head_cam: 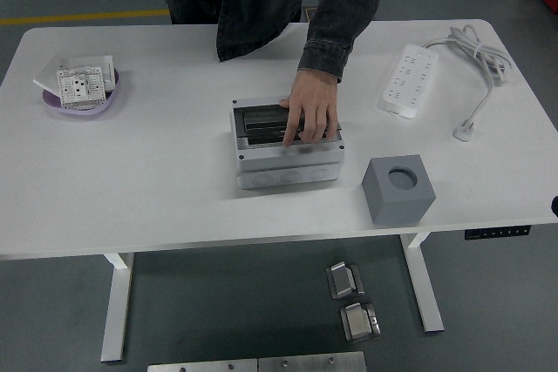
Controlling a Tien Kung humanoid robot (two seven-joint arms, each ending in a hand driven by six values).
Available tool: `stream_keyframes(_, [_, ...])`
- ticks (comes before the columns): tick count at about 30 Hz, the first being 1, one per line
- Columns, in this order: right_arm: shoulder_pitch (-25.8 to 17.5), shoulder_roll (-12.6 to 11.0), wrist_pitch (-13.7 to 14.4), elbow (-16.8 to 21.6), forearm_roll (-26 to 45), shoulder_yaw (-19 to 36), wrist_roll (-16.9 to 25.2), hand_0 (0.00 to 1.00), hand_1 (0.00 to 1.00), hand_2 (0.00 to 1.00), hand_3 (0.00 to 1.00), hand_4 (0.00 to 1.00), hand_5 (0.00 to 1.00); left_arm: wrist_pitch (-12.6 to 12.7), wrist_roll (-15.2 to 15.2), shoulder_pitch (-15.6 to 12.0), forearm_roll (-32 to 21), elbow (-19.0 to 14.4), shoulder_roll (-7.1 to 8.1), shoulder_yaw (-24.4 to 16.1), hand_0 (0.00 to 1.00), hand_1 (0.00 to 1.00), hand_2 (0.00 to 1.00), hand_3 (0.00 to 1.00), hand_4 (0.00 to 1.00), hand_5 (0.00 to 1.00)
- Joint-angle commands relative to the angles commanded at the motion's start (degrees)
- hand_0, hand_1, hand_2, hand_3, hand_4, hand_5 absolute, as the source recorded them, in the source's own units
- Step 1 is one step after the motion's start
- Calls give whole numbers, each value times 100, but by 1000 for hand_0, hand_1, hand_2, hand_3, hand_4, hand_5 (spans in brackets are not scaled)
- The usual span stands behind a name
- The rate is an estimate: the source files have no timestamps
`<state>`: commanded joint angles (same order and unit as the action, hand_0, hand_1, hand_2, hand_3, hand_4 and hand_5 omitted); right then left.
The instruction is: Pick up the cylinder from the cube,place it in the box,flap close box
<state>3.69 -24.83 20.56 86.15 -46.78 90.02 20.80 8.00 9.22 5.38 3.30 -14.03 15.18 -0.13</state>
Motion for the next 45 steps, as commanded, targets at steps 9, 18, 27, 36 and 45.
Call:
stream_keyframes(9, [-41,-2,-20,-4,58,50,-27,961,928,959,929,746,439,-16,14,-9,49,-4,-9,-46,661,654,623,642,536,471])
stream_keyframes(18, [-49,6,-14,-21,127,55,2,956,955,961,964,744,446,-30,48,-3,130,2,-8,-125,661,654,625,646,542,476])
stream_keyframes(27, [-42,17,-5,-21,25,51,-40,949,922,943,998,745,447,-26,52,12,160,0,19,-136,661,655,625,647,556,469])
stream_keyframes(36, [-42,20,-2,-16,24,49,-87,966,836,811,955,727,440,-24,48,23,152,-3,15,-122,662,654,627,652,588,465])
stream_keyframes(45, [-39,15,22,-5,42,30,-74,966,835,814,959,726,440,-24,40,27,140,-5,20,-108,662,655,629,653,590,464])
